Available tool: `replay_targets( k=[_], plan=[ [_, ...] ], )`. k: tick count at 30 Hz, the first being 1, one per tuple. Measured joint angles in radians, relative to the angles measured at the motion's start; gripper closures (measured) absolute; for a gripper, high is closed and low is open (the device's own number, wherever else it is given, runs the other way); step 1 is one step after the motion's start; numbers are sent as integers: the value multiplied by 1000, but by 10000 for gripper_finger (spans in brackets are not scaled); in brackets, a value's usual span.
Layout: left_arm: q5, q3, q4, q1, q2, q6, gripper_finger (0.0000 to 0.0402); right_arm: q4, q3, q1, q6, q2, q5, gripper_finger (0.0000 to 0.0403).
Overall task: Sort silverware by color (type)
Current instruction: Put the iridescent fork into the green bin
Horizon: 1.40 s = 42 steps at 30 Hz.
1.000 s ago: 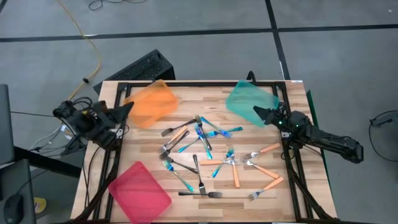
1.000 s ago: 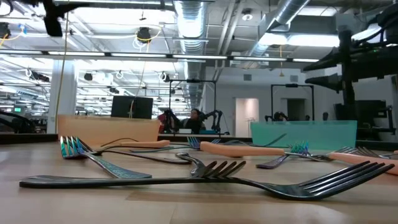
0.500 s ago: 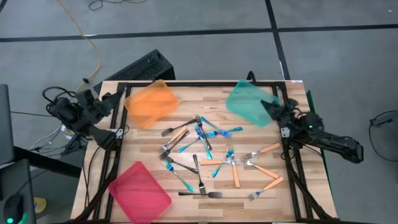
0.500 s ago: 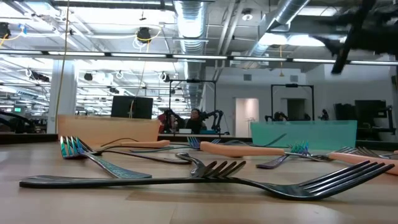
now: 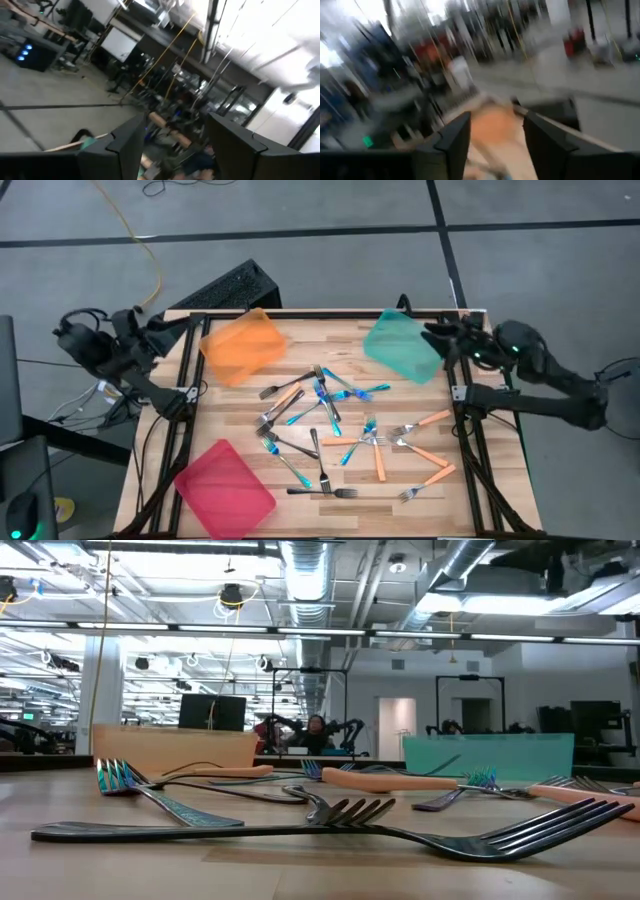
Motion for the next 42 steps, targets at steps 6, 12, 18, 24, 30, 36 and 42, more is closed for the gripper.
replay_targets(
  k=[6, 12, 18, 24, 30, 36, 42],
  plan=[
    [-32, 0, -77, 0, 41, -3, 205, -199, 157, 53, -74, 257, -4, 142],
    [-32, 0, -89, 0, 75, -7, 205, -175, 182, 108, -127, 487, -4, 137],
    [-30, 0, -97, 0, 80, -13, 205, -155, 183, 136, -130, 708, -1, 137],
    [-30, 0, -103, 0, 80, -18, 205, -115, 183, 150, -137, 901, -2, 137],
    [-31, 0, -103, 0, 80, -18, 205, -70, 183, 155, -137, 1048, 2, 137],
    [-32, 0, -102, 0, 80, -14, 205, 24, 183, 156, -137, 1165, 2, 137],
    [-33, 0, -103, 0, 80, -11, 205, 54, 182, 155, -136, 1230, 2, 137]
  ],
)
